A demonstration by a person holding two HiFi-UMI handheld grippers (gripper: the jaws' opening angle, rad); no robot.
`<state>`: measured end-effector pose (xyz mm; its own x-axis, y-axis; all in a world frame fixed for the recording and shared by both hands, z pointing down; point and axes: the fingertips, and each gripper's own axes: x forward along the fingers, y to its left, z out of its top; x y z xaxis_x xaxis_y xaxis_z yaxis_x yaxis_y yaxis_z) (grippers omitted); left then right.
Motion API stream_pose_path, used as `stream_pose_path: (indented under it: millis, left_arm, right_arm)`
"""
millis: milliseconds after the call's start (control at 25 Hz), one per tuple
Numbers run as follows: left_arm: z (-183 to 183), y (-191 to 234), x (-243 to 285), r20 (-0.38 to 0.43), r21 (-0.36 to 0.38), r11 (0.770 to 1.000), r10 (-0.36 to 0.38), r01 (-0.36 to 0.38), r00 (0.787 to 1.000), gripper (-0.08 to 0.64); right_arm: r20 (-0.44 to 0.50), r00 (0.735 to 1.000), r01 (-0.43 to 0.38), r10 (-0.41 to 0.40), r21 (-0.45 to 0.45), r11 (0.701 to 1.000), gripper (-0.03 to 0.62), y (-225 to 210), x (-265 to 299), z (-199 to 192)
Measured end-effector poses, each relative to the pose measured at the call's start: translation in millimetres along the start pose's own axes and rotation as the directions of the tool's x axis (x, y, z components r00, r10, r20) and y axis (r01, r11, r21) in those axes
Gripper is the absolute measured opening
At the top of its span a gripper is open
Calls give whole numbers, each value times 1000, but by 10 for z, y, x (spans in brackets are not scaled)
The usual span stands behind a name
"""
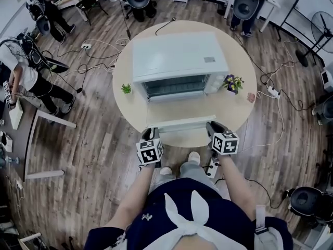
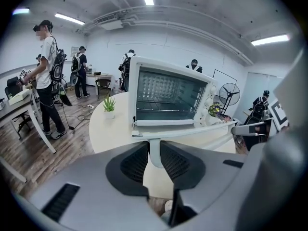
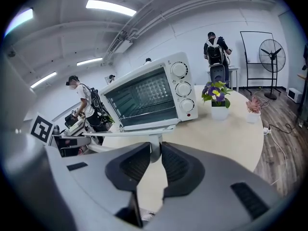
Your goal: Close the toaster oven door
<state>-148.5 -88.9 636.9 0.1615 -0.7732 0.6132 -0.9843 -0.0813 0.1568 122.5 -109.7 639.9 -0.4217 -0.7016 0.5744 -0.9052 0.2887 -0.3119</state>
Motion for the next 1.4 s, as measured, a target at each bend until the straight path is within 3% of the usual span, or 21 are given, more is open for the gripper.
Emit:
stream_pose_path:
  millis: [800,1400]
  left_arm:
    - [158,23,-42,13,-47,999,-4,5,1000,91]
    - [297,11,-51,40,-59,998,-15,17,999,89]
  right_arm:
    - [24,1000,-14,16,-93,996,84,70,-26,176]
    - [49,998,-27,32,-87,996,83,78,-38,315]
